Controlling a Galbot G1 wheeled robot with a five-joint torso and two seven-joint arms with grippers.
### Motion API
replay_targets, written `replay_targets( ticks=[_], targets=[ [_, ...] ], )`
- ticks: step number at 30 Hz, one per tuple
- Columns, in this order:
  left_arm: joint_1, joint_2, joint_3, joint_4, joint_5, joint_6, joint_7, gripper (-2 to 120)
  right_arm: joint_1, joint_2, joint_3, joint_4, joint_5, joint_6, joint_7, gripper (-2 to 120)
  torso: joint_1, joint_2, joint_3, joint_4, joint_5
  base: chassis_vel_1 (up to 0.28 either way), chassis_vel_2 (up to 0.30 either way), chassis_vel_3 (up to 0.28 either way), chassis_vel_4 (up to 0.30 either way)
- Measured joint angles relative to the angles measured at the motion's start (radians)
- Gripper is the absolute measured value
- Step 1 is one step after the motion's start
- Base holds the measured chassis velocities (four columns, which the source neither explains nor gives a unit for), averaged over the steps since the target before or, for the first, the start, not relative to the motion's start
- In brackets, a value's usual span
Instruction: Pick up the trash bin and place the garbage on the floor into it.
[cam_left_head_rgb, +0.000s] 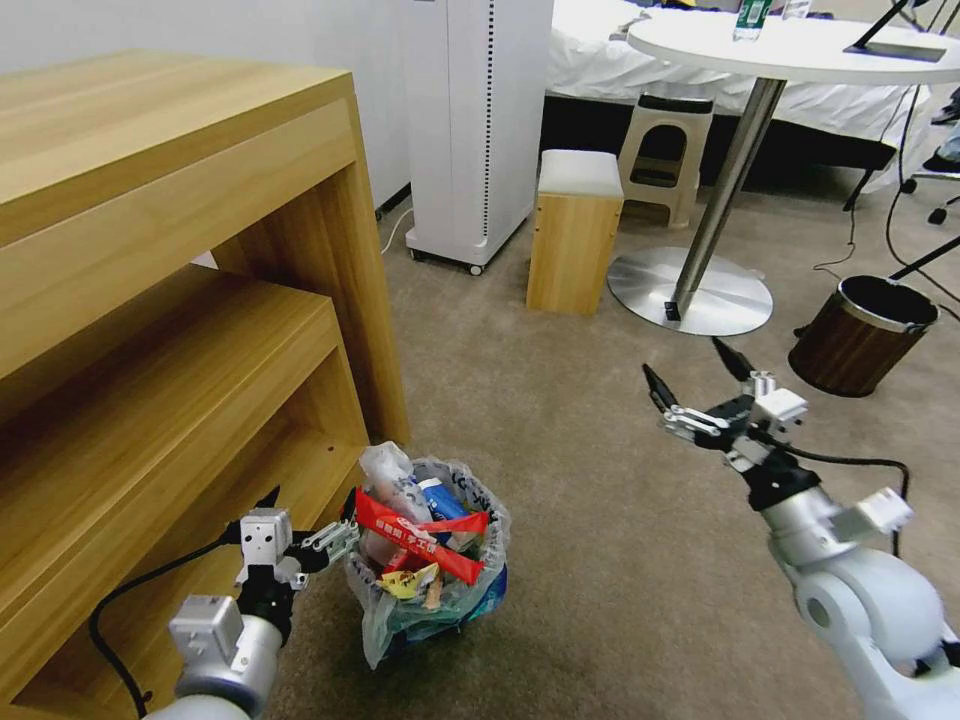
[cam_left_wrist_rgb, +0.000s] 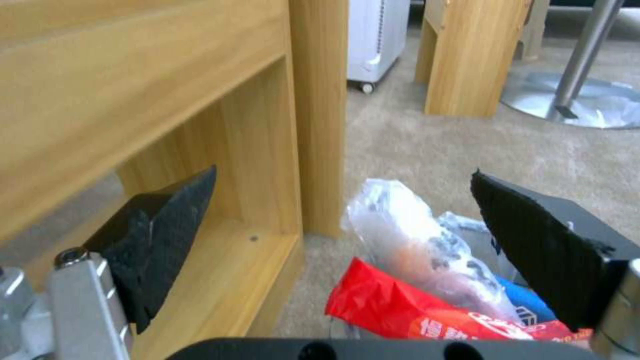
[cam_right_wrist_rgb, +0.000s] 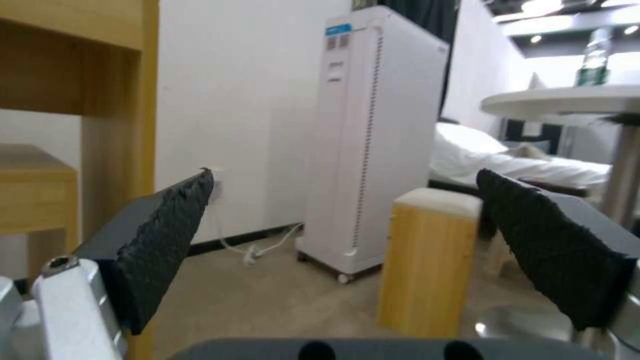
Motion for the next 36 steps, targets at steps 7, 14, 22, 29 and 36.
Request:
replay_targets(
  ticks=[7, 14, 22, 29, 36],
  targets=[
    [0.02, -0.022, -0.017, -0.047, 0.019, -0.007, -0.035, 100, -0.083, 0.0, 0.077, 0.025, -0.004, 0.041, 0.033, 100, 0.0, 0.0, 0.0, -0.0001, 0.0, 0.0, 0.0, 0.0, 0.0],
    [0.03, -0.041, -0.021, -0.085, -0.002, 0.048, -0.12, 100, -0.134, 0.045, 0.124, 0.034, -0.021, 0.042, 0.141, 100, 0.0, 0.0, 0.0, 0.0, 0.0, 0.0, 0.0, 0.0, 0.0],
    [0.019, -0.03, -0.017, -0.085, -0.016, 0.049, -0.128, 100, -0.177, 0.078, 0.149, 0.005, -0.021, 0.077, 0.155, 100, 0.0, 0.0, 0.0, -0.0001, 0.0001, 0.0, 0.0, 0.0, 0.0],
    [-0.01, -0.028, -0.014, -0.063, -0.033, 0.045, -0.118, 100, -0.132, 0.096, 0.128, -0.009, -0.019, 0.077, 0.147, 100, 0.0, 0.0, 0.0, 0.0001, -0.0002, 0.0, 0.0, 0.0, 0.0],
    [-0.014, -0.031, -0.014, -0.066, -0.045, 0.045, -0.114, 100, -0.125, 0.112, 0.11, -0.022, -0.014, 0.077, 0.113, 100, 0.0, 0.0, 0.0, 0.0, 0.0, 0.0, 0.0, 0.0, 0.0]
  ],
)
